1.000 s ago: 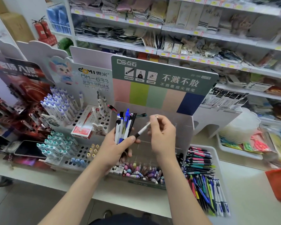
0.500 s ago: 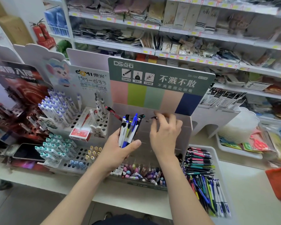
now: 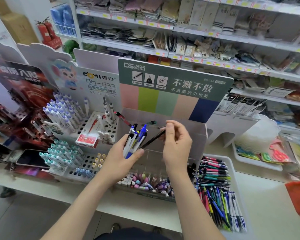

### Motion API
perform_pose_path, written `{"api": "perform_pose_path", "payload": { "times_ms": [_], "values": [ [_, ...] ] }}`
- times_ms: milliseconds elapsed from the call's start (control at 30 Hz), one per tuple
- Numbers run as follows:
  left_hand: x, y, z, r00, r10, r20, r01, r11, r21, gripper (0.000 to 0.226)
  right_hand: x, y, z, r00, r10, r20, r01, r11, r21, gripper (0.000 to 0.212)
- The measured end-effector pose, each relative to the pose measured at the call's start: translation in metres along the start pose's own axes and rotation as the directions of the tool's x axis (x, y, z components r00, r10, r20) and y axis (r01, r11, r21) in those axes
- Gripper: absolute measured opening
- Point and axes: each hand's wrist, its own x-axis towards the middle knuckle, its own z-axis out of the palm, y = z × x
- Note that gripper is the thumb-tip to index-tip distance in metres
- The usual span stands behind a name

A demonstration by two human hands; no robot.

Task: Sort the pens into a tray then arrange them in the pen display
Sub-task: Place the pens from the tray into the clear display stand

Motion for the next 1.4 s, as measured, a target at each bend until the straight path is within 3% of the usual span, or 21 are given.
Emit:
{"api": "perform_pose_path", "payload": {
  "times_ms": [67,133,233,333,467,533,567,633,700,867,933,1033,1100,1167,1267,1400],
  "values": [
    [-0.002,-0.010,-0.006,0.999,0.010,-0.049,-0.003,0.988,0.152,0.038,-0.002,0.001,0.000,0.977,-0.135,-0.165,0.126,0.990,-0.063,0.013],
    [-0.007,-0.018,-0.010,0.993,0.027,-0.115,-0.002,0.976,0.218,0.034,-0.004,0.005,0.004,0.965,-0.222,-0.138,0.208,0.972,-0.109,0.015],
    [-0.017,-0.023,-0.012,0.975,0.083,-0.208,-0.029,0.969,0.247,0.034,-0.009,0.016,0.016,0.958,-0.283,0.048,0.287,0.938,-0.193,0.018],
    [-0.024,-0.025,-0.015,0.956,0.076,-0.283,-0.014,0.977,0.214,0.031,-0.018,0.033,0.032,0.892,-0.377,0.250,0.440,0.851,-0.286,0.021],
    [-0.025,-0.027,-0.021,0.959,0.048,-0.278,0.011,0.978,0.208,0.030,-0.023,0.058,0.048,0.814,-0.294,0.500,0.529,0.731,-0.432,0.027],
    [-0.025,-0.027,-0.023,0.965,0.041,-0.259,0.014,0.978,0.206,0.030,-0.025,0.056,0.048,0.820,-0.225,0.526,0.516,0.690,-0.508,0.035],
    [-0.026,-0.027,-0.024,0.970,0.034,-0.242,0.017,0.978,0.207,0.031,-0.027,0.052,0.047,0.837,-0.216,0.503,0.482,0.725,-0.492,0.040],
    [-0.027,-0.026,-0.027,0.981,0.024,-0.190,0.018,0.976,0.216,0.029,-0.028,0.035,0.044,0.908,-0.170,0.383,0.311,0.886,-0.343,0.043],
    [-0.028,-0.025,-0.029,0.994,0.024,-0.103,-0.002,0.978,0.210,0.027,-0.025,0.019,0.043,0.936,-0.045,0.350,0.113,0.978,-0.176,0.035],
    [-0.028,-0.019,-0.028,0.996,0.022,0.081,-0.036,0.985,0.172,0.035,-0.017,0.003,0.034,0.844,0.110,0.525,0.033,0.966,-0.256,0.015],
    [-0.028,-0.018,-0.027,0.993,0.031,0.110,-0.050,0.985,0.166,0.036,-0.017,0.003,0.033,0.870,0.118,0.478,-0.020,0.979,-0.205,0.017],
    [-0.028,-0.025,-0.028,0.993,0.025,0.111,-0.045,0.982,0.182,0.031,-0.013,-0.001,0.031,0.989,0.038,0.143,-0.033,0.999,-0.043,0.020],
    [-0.029,-0.029,-0.029,0.995,0.020,0.096,-0.040,0.978,0.203,0.028,-0.007,-0.005,0.025,0.995,-0.057,-0.080,0.057,0.998,-0.001,0.020],
    [-0.031,-0.030,-0.031,0.997,0.012,0.073,-0.027,0.978,0.209,0.028,-0.004,-0.003,0.021,0.970,-0.196,-0.141,0.184,0.979,-0.092,0.019],
    [-0.034,-0.027,-0.032,0.997,0.012,0.071,-0.024,0.984,0.179,0.028,-0.005,0.013,0.025,0.947,-0.314,0.070,0.321,0.908,-0.268,0.020],
    [-0.036,-0.025,-0.033,0.999,0.008,0.033,-0.012,0.990,0.138,0.025,-0.016,0.044,0.034,0.885,-0.163,0.437,0.364,0.828,-0.427,0.021]
  ]
}}
